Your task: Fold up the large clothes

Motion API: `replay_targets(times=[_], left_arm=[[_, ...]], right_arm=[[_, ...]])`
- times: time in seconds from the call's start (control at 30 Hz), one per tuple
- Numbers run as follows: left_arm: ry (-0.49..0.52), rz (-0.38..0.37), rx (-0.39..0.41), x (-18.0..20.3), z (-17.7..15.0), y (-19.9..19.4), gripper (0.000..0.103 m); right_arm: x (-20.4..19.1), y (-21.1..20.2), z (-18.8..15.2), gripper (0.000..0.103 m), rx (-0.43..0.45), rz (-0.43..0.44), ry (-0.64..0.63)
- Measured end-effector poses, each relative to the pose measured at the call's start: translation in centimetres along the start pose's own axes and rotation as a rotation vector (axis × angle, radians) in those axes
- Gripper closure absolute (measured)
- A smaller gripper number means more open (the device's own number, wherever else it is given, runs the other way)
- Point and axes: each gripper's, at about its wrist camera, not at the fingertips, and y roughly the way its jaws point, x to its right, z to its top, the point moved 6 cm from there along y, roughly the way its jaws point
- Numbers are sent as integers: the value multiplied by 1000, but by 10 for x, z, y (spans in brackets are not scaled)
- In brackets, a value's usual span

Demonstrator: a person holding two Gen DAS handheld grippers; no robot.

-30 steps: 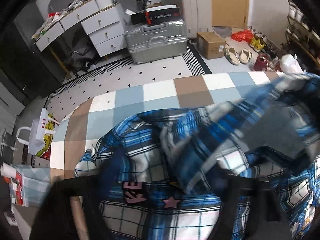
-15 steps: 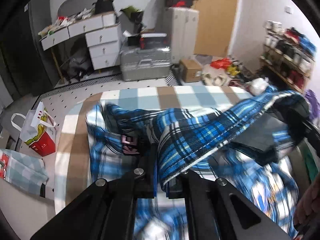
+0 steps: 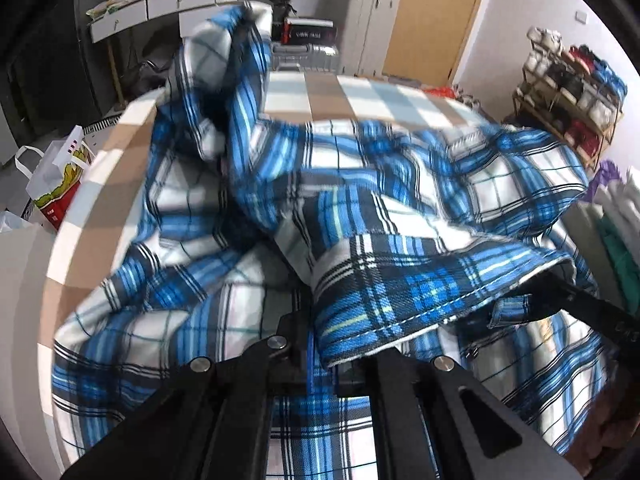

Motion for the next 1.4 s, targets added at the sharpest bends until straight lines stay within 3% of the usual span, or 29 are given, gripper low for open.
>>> replay_targets(times=[0.1,0.17,0.3,0.37,0.43,0.53,0.6,0.63,0.67,0.73,0.8,0.87,1.0,1.07,1.13,1.23,1.33,1.4], left_arm=[[-11,-13,-29,-1,2,12,102],[-24,-41,-57,-2,2,20,102],[15,-44,-84,9,0,21,102],[45,-34,-92,13,1,23,102],[63,-21,-96,14,5,25,102],[32,-39,-112,11,3,27,102],[21,-45,-116,9,2,28,101],[20,-45,-116,9,3,28,101],[17,-44,-114,8,3,28,101],[12,-51,-116,6,1,28,101],[8,-56,-107,0,-2,21,102],[14,-59,-100,-4,-4,17,102],[39,-43,-107,-3,-7,18,101],[40,-37,-109,-4,-9,18,101],[43,-38,-108,-5,-13,16,101],[71,-8,-117,-8,-19,14,101],[74,-1,-140,-11,-25,15,101],[72,1,-149,-13,-27,14,101]], right_arm=[[2,-7,-5,72,-30,1,4],[1,-19,-7,51,-27,21,-7],[2,-52,2,42,29,13,-75],[12,-63,16,31,74,-48,-79],[32,-66,35,28,106,-124,-35],[69,-50,62,27,89,-127,129],[89,-30,74,32,32,-16,281],[94,-25,80,52,18,35,329],[97,-17,85,78,7,78,371],[97,-12,91,94,5,98,390],[94,-18,92,94,44,72,353],[98,-23,84,95,60,-31,308],[124,1,56,94,-71,-179,284],[126,9,50,85,-128,-216,238],[123,5,50,83,-141,-228,201],[117,-20,59,68,-97,-321,97],[107,-52,69,65,-20,-432,-12],[88,-69,82,65,55,-425,-84]])
